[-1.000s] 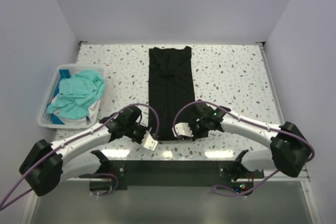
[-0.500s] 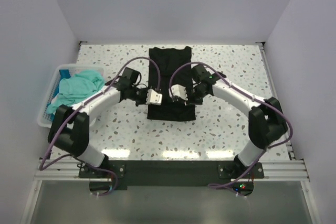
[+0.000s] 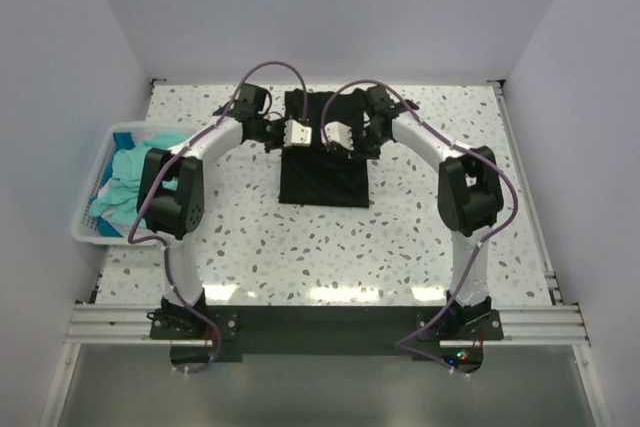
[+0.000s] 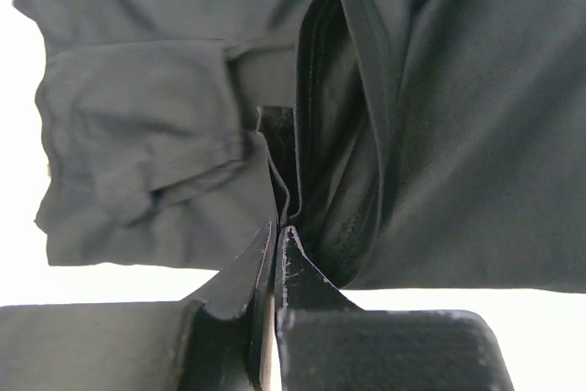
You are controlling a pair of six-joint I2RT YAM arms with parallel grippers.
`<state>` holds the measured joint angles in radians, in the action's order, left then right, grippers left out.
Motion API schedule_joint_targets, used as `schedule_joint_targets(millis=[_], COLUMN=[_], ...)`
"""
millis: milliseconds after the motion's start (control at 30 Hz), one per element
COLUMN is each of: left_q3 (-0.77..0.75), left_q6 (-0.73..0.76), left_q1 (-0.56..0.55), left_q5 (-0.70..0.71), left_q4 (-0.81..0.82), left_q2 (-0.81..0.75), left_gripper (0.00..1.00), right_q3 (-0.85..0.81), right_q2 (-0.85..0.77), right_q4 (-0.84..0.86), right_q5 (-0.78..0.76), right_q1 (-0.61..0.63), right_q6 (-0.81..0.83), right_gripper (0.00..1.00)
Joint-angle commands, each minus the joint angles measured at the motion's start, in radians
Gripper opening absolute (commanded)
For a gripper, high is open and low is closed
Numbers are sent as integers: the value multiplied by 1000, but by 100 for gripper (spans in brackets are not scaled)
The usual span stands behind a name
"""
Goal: Fold and stack the t-shirts
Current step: Fold the tshirt
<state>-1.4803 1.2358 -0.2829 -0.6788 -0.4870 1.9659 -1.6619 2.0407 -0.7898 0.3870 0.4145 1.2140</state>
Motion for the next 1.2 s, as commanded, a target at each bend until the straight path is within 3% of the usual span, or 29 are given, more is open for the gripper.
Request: schedule_joint_targets(millis=[0,167,467,533,600,700,867,967,1167], left_q3=[-128,-216,-224,-218,-212,-232,-206,-74,225], left_q6=[40,68,86,80,47,-88,-260,-236,-135], left_q1=[22,39,56,56,57,83,157,160,100], left_q5=[-34,-30,-7,-5,15,31,-4,-65,-123], left_q4=[4,-25,1,14,68,123,90,57,54], left_q2=[66,157,208,208,202,182,92,-11,-153], left_gripper=[0,0,1,22,37,55,62,61,55], right_q3=[-119,-220,-271,-269,-272,-291,-225,-121,122], right_q2=[48,148,217,216,205,162,52,-33,-148], right_q4=[-28,-28,-9,1,32,23,-44,-84,-52], right_q5=[32,26,-14,-39,-68,-100,-90,-50,18], right_q1=[-13,-19,-22,-22,-23,-35,-49,-48,10], right_q6=[42,47,35,22,-25,-71,-117,-123,-122], right_gripper=[0,0,0,18,47,63,65,61,41])
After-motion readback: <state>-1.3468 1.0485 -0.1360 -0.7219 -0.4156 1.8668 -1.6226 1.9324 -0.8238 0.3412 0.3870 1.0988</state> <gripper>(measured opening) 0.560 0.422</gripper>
